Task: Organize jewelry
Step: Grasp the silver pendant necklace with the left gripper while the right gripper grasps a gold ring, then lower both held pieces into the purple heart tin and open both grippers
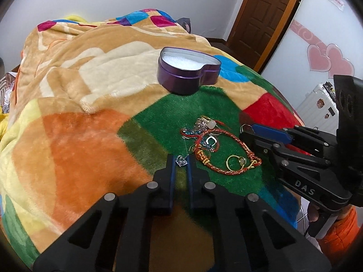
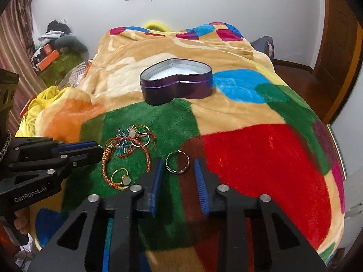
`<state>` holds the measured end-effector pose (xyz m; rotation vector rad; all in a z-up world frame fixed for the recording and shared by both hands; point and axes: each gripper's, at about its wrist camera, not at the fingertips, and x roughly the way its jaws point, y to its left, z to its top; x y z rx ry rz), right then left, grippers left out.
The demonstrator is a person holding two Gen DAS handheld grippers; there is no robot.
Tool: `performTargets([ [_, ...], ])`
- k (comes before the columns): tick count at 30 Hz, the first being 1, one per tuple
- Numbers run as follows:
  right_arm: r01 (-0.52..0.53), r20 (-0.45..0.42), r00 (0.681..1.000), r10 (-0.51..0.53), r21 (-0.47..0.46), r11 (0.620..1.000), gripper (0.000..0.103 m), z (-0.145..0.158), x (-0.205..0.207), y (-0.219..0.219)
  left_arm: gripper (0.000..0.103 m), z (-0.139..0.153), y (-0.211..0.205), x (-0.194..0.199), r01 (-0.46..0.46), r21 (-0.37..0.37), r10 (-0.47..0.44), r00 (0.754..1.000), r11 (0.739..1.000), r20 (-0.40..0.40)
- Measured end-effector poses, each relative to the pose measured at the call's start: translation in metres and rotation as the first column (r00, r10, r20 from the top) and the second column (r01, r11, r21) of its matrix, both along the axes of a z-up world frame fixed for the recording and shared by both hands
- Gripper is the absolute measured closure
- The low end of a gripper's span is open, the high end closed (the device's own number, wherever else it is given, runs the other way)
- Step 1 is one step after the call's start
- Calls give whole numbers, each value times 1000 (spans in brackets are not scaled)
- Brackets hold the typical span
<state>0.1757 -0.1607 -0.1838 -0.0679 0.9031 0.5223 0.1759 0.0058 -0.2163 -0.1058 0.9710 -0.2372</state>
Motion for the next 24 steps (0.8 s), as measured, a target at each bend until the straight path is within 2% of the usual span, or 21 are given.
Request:
performTargets([
  [10,17,25,1000,-18,29,999,83,15,1,-2,94,18,4,-3,-17,8,17,998,1000,54],
  [24,40,142,988,-53,90,995,83,61,10,-3,94,84,11,15,-45,34,36,972,998,231],
])
